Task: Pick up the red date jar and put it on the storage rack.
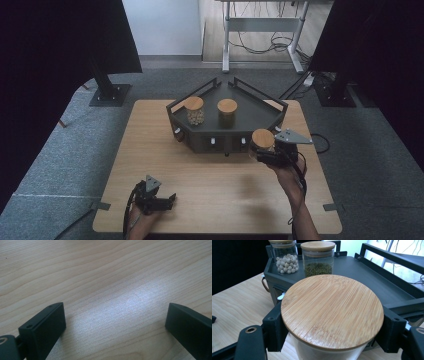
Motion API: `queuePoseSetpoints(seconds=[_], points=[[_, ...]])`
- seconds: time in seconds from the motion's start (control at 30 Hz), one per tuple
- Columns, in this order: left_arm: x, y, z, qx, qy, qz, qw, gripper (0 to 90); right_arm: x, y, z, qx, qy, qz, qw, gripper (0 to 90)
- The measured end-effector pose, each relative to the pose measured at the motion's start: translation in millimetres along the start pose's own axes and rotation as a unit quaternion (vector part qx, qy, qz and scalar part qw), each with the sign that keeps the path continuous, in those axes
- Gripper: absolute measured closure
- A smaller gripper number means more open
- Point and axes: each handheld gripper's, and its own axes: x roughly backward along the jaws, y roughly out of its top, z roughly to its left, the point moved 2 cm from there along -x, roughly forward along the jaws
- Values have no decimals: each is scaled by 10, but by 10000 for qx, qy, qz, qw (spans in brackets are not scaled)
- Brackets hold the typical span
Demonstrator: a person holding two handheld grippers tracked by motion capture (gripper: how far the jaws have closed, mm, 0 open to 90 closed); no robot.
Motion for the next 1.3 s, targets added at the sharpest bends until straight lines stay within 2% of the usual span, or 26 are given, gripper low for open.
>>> queuePoseSetpoints(seconds=[1.3], points=[[2,-2,1,-21,-14,-4,10000,27,-157,443,-148,81,-85,-69,9999,245]])
